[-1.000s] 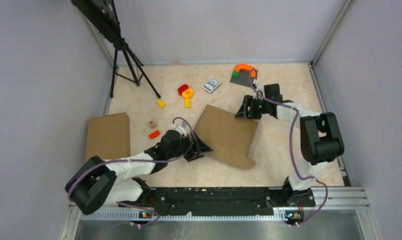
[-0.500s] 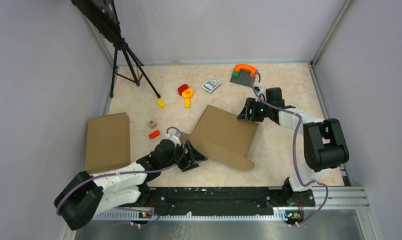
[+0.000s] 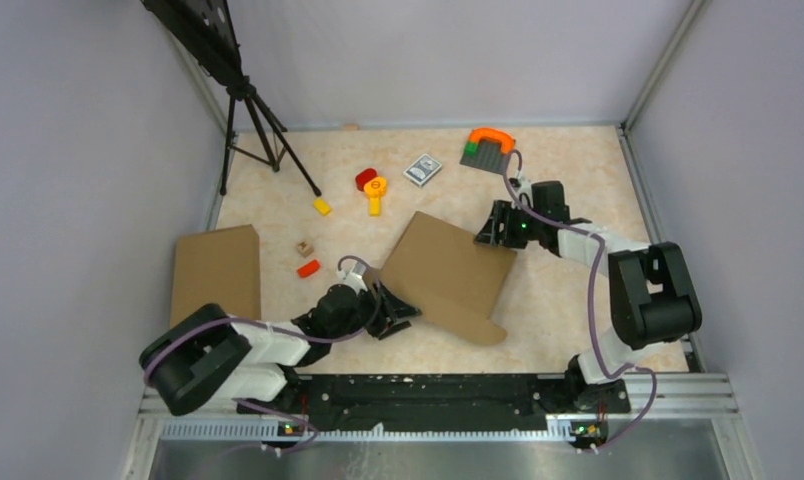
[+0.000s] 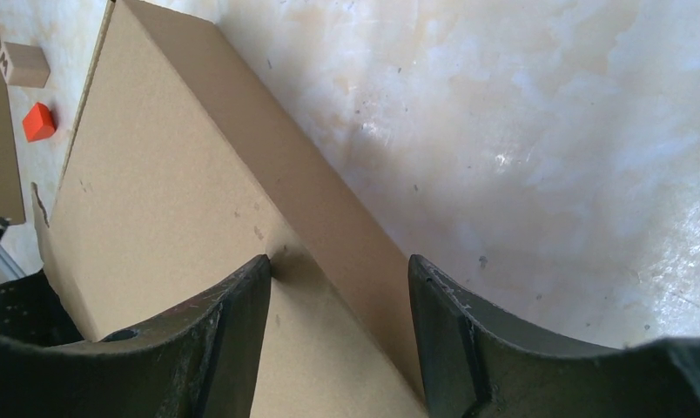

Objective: Fold the paper box

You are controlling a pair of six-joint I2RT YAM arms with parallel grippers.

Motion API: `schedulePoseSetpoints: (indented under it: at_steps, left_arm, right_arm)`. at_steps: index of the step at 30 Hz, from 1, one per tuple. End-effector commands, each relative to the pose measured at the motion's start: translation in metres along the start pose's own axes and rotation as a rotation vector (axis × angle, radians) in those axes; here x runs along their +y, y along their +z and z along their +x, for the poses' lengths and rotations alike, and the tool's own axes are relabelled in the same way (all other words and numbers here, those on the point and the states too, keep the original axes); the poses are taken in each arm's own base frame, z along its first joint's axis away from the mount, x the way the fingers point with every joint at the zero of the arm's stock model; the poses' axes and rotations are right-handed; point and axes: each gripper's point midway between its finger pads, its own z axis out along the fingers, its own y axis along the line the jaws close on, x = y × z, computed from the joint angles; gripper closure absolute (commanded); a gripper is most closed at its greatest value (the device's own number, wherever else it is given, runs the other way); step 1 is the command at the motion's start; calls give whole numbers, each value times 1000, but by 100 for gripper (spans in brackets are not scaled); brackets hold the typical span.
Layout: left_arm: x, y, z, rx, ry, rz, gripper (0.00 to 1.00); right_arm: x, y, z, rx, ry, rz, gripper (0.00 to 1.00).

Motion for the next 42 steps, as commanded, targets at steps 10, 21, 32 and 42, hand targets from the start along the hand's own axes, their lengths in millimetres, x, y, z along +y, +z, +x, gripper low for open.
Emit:
schedulePoseSetpoints:
  at_steps: [10, 21, 32, 42]
  left_arm:
    - [-39, -4, -20, -115, 53, 157, 76]
    - [-49, -11, -27, -141, 153, 120, 100]
    - [-14, -4, -14, -78, 130, 43, 100]
    - [2, 5, -11, -55, 158, -12, 100]
  right_arm:
    - [6, -6, 0, -16, -29, -8, 42]
    - [5, -4, 3, -3, -20, -10, 42]
    - [4, -3, 1, 36, -67, 26, 39]
    - [-2, -12, 16, 53, -88, 84, 26]
